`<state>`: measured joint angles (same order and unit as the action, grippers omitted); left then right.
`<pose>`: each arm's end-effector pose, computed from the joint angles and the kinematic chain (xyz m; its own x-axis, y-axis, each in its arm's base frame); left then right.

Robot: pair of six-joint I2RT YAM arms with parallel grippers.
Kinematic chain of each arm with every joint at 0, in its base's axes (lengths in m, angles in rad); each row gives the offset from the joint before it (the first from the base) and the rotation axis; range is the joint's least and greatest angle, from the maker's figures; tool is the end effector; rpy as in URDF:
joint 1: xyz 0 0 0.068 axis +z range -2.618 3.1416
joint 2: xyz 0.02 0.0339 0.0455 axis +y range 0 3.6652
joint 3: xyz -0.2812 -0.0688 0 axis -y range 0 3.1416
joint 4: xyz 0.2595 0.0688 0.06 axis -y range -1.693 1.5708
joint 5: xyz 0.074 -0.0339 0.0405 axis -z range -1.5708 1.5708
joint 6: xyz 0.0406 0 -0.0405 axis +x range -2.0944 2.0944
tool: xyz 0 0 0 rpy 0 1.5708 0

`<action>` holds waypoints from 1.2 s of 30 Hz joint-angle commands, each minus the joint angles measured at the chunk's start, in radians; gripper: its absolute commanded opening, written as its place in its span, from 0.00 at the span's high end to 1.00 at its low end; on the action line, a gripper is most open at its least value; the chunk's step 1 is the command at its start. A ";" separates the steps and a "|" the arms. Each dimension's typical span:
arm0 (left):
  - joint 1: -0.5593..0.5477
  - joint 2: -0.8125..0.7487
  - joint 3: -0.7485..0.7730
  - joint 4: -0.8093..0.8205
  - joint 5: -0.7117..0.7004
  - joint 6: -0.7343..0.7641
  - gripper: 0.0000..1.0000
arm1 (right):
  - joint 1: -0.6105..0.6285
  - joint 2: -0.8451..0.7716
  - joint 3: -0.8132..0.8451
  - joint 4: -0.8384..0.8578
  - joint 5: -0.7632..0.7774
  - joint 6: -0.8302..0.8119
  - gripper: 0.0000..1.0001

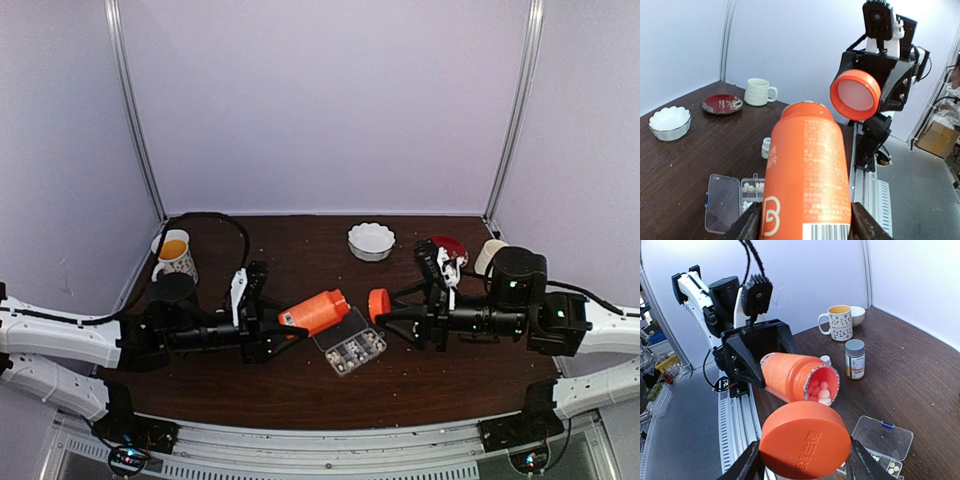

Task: Sort the pills into containers
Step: Close the lid of the pill bottle on the pill bottle.

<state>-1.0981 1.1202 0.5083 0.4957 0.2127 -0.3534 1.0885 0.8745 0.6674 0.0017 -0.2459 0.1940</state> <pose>0.1095 -0.2330 0.2535 -0.3838 0.0074 -0.9234 0.8878 0.2781 -0.3667 0.0919 0.1968 0.3115 -0.2798 -0.1313 -0.9510 -0.9334 0.2691 0.2375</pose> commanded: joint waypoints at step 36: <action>0.100 0.187 0.059 0.627 0.527 -0.307 1.00 | -0.029 0.198 0.423 -0.315 -0.339 -0.318 1.00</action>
<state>-1.0008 1.2999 0.5179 1.0817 0.7010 -0.6426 1.0634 1.0546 1.0351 -0.2291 -0.5655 -0.0620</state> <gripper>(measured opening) 0.548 0.532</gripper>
